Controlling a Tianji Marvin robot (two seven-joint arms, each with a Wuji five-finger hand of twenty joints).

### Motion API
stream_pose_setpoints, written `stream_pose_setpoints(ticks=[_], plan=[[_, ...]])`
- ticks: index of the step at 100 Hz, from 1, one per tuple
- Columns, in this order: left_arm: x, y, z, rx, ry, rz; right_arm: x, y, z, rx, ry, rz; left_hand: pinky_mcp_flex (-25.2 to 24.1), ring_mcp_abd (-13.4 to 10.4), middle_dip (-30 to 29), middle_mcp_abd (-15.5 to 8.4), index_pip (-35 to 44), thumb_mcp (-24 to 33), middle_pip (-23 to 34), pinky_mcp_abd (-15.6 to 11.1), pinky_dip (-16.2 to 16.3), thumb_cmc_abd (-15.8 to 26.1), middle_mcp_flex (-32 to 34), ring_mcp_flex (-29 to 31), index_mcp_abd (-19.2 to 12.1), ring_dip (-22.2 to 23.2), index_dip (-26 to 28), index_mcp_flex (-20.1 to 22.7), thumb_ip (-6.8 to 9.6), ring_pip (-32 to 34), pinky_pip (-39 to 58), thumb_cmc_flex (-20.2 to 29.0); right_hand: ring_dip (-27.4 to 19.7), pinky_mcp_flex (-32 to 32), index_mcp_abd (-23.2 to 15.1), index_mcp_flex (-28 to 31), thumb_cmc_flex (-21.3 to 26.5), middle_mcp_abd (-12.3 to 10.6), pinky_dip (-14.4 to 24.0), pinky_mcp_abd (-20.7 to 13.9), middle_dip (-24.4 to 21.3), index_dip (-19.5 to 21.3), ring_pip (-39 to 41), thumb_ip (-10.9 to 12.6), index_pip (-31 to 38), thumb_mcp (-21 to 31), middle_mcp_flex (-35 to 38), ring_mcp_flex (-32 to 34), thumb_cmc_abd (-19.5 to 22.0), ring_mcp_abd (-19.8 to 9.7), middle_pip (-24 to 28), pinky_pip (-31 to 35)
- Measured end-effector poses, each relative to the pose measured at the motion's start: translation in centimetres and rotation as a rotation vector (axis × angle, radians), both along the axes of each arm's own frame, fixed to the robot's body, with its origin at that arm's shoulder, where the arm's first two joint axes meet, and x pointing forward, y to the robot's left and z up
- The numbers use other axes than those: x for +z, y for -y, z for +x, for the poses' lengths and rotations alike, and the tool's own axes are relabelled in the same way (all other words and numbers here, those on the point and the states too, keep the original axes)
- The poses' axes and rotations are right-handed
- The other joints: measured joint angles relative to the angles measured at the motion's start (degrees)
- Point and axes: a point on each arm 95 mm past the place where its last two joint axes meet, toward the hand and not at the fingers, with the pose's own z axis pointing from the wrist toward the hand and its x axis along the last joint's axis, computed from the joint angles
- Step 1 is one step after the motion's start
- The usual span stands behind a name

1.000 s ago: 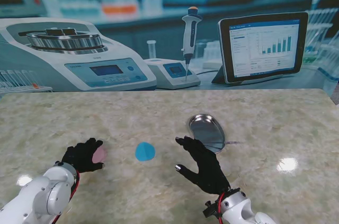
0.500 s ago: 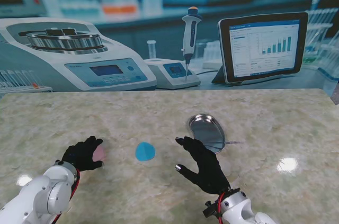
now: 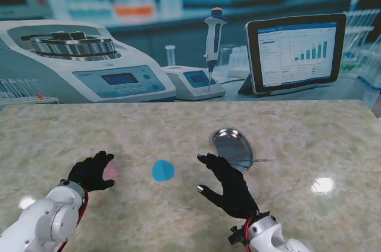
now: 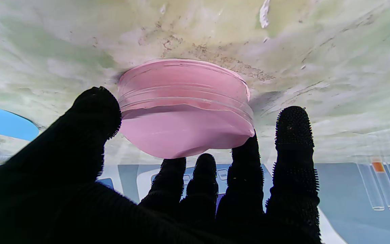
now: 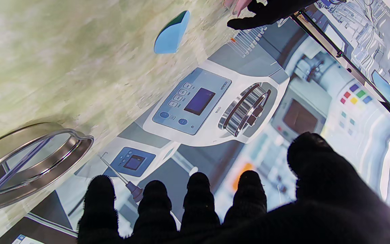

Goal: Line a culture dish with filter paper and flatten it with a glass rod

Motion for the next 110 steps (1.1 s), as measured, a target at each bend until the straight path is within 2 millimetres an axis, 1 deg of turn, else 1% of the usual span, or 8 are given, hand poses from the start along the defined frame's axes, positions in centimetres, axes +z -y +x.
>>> stream_pose_setpoints(ticks=[30,58,68,72,110], plan=[[1.0,-0.1,0.0,0.0,0.024,-0.014,0.0,0.0,0.0,0.0,0.0,0.0,0.63,0.09,0.0,0.04,0.66,0.0,0.01,-0.32,0.0,-0.04,0.0,0.0,0.03,0.32,0.57,0.0,-0.01,0.27,0.51,0.0,0.0,0.0,0.0,0.0,0.0,0.0,0.0,0.0,0.0,0.03,0.0,0.0,0.0,0.0,0.0,0.0,0.0,0.0,0.0,0.02],[1.8,-0.8,0.5,0.027,0.047,-0.019,0.0,0.0,0.0,-0.002,0.001,0.001,1.1,0.14,0.0,0.1,0.77,0.0,0.09,-0.32,0.0,-0.04,0.0,0.0,0.12,0.55,0.61,0.0,-0.01,0.52,1.17,0.0,0.0,0.0,0.0,0.0,0.0,0.0,0.0,0.0,0.0,0.07,0.0,0.0,0.0,0.0,0.0,0.0,0.0,0.0,0.0,0.03],[2.0,-1.3,0.8,0.048,0.055,-0.023,0.0,0.1,0.0,-0.003,0.0,0.001,1.21,0.17,-0.01,0.59,1.17,0.0,0.1,-0.32,0.0,-0.04,0.0,0.0,0.15,0.59,0.61,0.0,-0.02,0.6,1.27,0.0,0.0,0.0,0.0,0.0,0.01,0.0,0.0,0.0,0.0,0.08,0.0,0.0,0.0,0.0,0.0,0.0,0.0,0.0,0.0,0.04],[2.0,-1.5,1.0,0.057,0.058,-0.024,0.0,0.1,0.0,-0.003,0.001,0.001,1.21,0.18,-0.02,0.66,1.36,0.0,0.1,-0.32,0.0,-0.04,0.0,0.0,0.62,0.6,0.61,0.0,-0.02,0.61,1.27,0.0,0.0,0.0,0.0,0.0,0.01,0.0,0.0,0.0,0.0,0.08,0.0,0.0,0.0,0.0,0.0,0.0,0.0,0.0,0.0,0.04],[2.5,-4.0,3.2,0.164,0.074,-0.007,0.1,0.1,0.0,-0.006,0.001,0.0,1.3,0.24,-0.57,0.68,1.46,0.0,0.13,-0.33,0.0,-0.04,0.01,0.0,0.65,0.72,0.66,0.0,-0.03,0.97,1.49,0.0,0.0,0.0,0.0,0.0,0.01,0.0,0.0,0.0,0.0,0.11,0.0,0.0,0.0,0.0,0.0,0.0,0.0,0.0,0.0,0.05]])
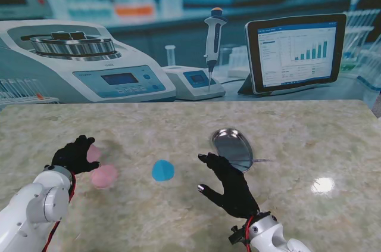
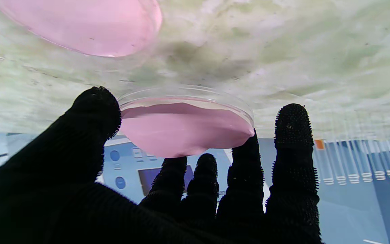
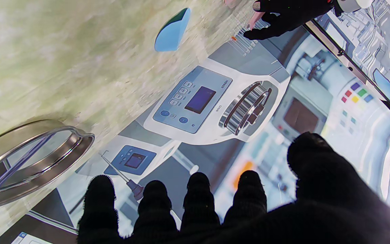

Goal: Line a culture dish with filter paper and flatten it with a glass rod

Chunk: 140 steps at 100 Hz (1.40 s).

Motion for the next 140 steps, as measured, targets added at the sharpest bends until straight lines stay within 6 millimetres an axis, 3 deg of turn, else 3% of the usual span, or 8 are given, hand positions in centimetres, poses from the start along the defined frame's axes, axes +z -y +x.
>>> stream_pose_setpoints(ticks=[24,73,140], plan=[[-0.4,-1.7,0.7,0.071,-0.007,0.008,0.0,0.1,0.0,-0.005,0.0,-0.001,0.03,0.06,-0.01,0.01,0.01,0.0,0.0,-0.01,0.0,0.0,0.0,0.0,0.01,0.08,0.02,0.0,-0.01,0.13,0.41,0.0,0.0,0.0,0.0,0.0,0.0,0.0,0.0,0.0,0.0,0.02,0.0,0.0,0.0,0.0,0.0,0.0,0.0,0.0,0.0,0.03],[-1.8,-5.2,0.2,0.196,-0.012,-0.003,0.0,0.1,0.0,-0.004,-0.001,-0.003,0.03,0.05,-0.01,0.02,0.02,0.0,0.01,-0.01,0.0,0.0,0.0,0.0,0.01,0.11,0.04,0.0,-0.01,0.16,0.41,0.0,0.0,0.0,0.0,0.0,0.0,0.0,0.0,0.0,0.0,0.02,0.0,0.0,0.0,0.0,0.0,0.0,0.0,0.0,0.0,0.05],[-3.3,-6.1,-0.3,0.254,-0.038,-0.003,0.0,0.0,-0.1,-0.004,-0.001,-0.004,-1.26,0.05,-0.01,0.03,0.02,0.0,-0.02,-0.01,0.0,0.04,0.0,0.0,0.02,-0.03,0.04,0.0,-0.01,0.11,0.41,0.0,0.0,0.0,0.0,0.0,0.0,0.0,0.0,0.0,0.0,0.03,0.0,0.0,0.0,0.0,0.0,0.0,0.0,0.0,0.0,0.07]])
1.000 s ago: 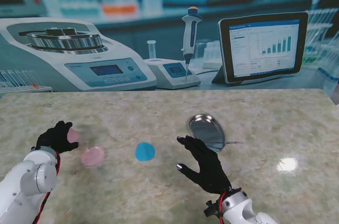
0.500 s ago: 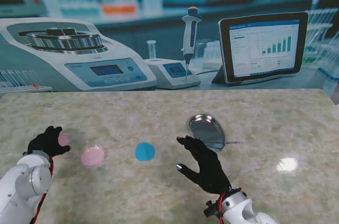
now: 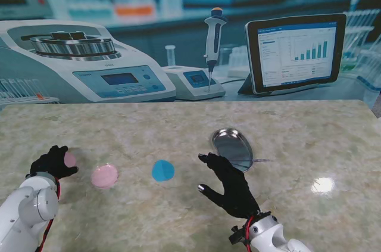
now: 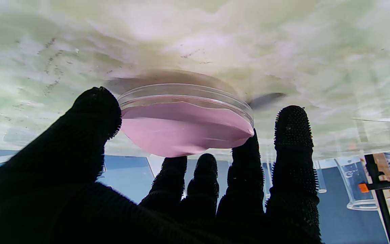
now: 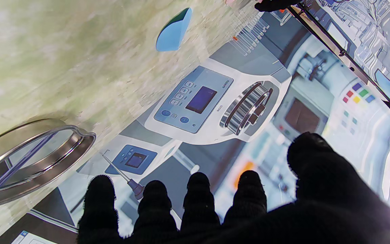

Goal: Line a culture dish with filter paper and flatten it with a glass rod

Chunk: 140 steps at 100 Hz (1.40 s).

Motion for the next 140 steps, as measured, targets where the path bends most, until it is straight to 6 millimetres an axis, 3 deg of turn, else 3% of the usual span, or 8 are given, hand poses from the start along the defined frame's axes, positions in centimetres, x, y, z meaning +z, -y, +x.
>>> stream_pose_setpoints(ticks=[27,63,104,122,140], plan=[[-0.2,0.1,-0.3,0.011,-0.022,-0.007,0.0,0.0,0.0,0.0,0.0,0.0,-2.15,0.0,-0.63,0.0,-0.2,0.01,-0.86,0.39,-0.03,0.88,0.0,0.0,0.0,-1.62,0.0,0.0,0.0,-2.4,-1.84,0.01,0.0,0.0,0.0,0.0,0.0,0.0,0.0,0.0,0.0,0.0,0.0,0.0,0.0,0.0,0.0,0.0,0.0,0.0,0.0,0.0],[-0.3,0.1,-0.3,0.012,-0.025,-0.013,0.0,0.0,0.0,-0.001,0.001,0.001,-7.6,-0.24,-2.27,0.0,-3.31,-0.03,-4.68,2.74,-4.34,3.33,-0.03,-1.59,0.01,-7.18,-1.38,0.0,0.08,-10.33,-9.0,0.52,0.0,0.0,0.0,0.0,0.0,0.0,0.0,0.0,0.0,0.0,0.0,0.0,0.0,0.0,0.0,0.0,0.0,0.0,0.0,0.01],[-0.2,0.1,-0.3,0.02,-0.026,-0.02,0.0,0.0,0.0,-0.001,0.001,0.001,-13.95,-0.29,-4.32,0.0,-7.11,-5.99,-7.47,4.83,-7.37,6.18,-0.07,-5.18,0.01,-9.66,-3.54,0.0,0.58,-16.02,-15.84,0.56,0.0,0.0,0.0,0.0,0.01,0.0,0.0,0.0,0.0,0.0,0.0,0.0,0.0,0.0,0.0,0.0,0.0,0.0,0.0,0.01],[0.8,0.4,-0.8,-0.006,0.007,-0.033,0.0,0.0,0.0,-0.001,0.001,0.001,-16.47,-0.29,-4.44,0.0,-7.14,-8.61,-7.47,5.3,-8.04,7.65,-0.07,-6.71,0.01,-9.76,-3.56,0.0,0.7,-18.24,-19.31,0.56,0.0,0.0,0.0,0.0,0.01,0.0,0.0,0.0,0.0,0.0,0.0,0.0,0.0,0.0,0.0,0.0,0.0,0.0,0.0,0.01],[2.7,2.0,-1.6,-0.115,0.06,-0.051,0.1,0.0,0.0,-0.001,0.002,0.002,-17.68,-0.31,-4.54,-0.59,-7.17,-12.12,-7.47,4.67,-7.98,9.17,-0.07,-7.64,-0.99,-9.76,-3.56,0.0,0.76,-19.63,-23.94,0.56,0.0,0.0,0.0,0.0,0.01,0.0,0.0,0.0,0.0,0.0,0.0,0.0,0.0,0.0,0.0,0.0,0.0,0.0,0.0,0.02]])
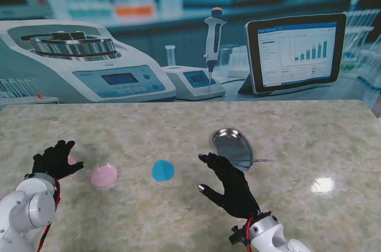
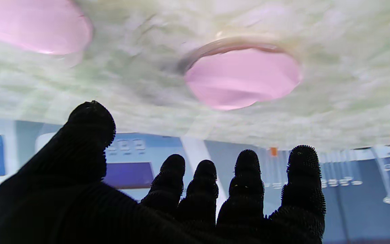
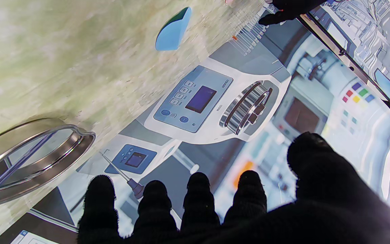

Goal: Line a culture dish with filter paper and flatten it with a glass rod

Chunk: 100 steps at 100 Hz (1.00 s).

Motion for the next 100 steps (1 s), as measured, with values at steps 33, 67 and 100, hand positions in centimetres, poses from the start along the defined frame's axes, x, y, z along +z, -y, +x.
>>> stream_pose_setpoints(ticks=[33,67,100], plan=[[3.3,4.8,-1.7,-0.221,0.073,-0.063,0.0,0.0,0.0,0.0,0.002,0.001,-0.01,-0.05,-0.02,-0.43,0.0,-0.62,0.07,-0.1,2.11,0.29,0.0,-0.19,-0.08,0.0,0.21,0.0,0.02,-2.07,-1.87,0.0,0.0,0.0,0.0,0.0,0.02,0.0,0.0,0.0,0.0,0.0,0.0,0.0,0.0,0.0,0.0,0.0,0.0,0.0,0.0,0.0],[2.9,10.0,-3.6,-0.425,0.029,-0.145,0.1,0.1,0.0,-0.005,0.008,0.006,-0.01,-0.07,-0.02,-0.43,0.34,-0.63,0.09,-0.16,2.88,0.7,0.0,-0.19,-0.54,0.0,0.72,0.0,0.03,-2.82,-2.73,0.0,0.0,0.0,0.0,0.0,0.6,0.0,0.0,0.0,0.0,0.01,0.0,0.0,0.0,-0.02,0.0,0.0,0.0,0.0,0.0,0.01],[1.6,13.7,-4.5,-0.533,-0.06,-0.202,0.1,0.0,-0.1,-0.003,0.01,0.008,-0.01,-0.07,-0.02,-0.44,4.25,-5.97,1.46,-0.18,4.16,2.3,0.0,-0.2,-0.63,0.74,2.33,0.0,0.05,-3.06,-3.77,0.06,0.0,0.0,0.0,0.0,0.6,0.0,0.0,0.0,0.0,0.01,0.0,0.0,0.0,-0.02,0.0,0.0,0.0,0.0,0.0,0.01]])
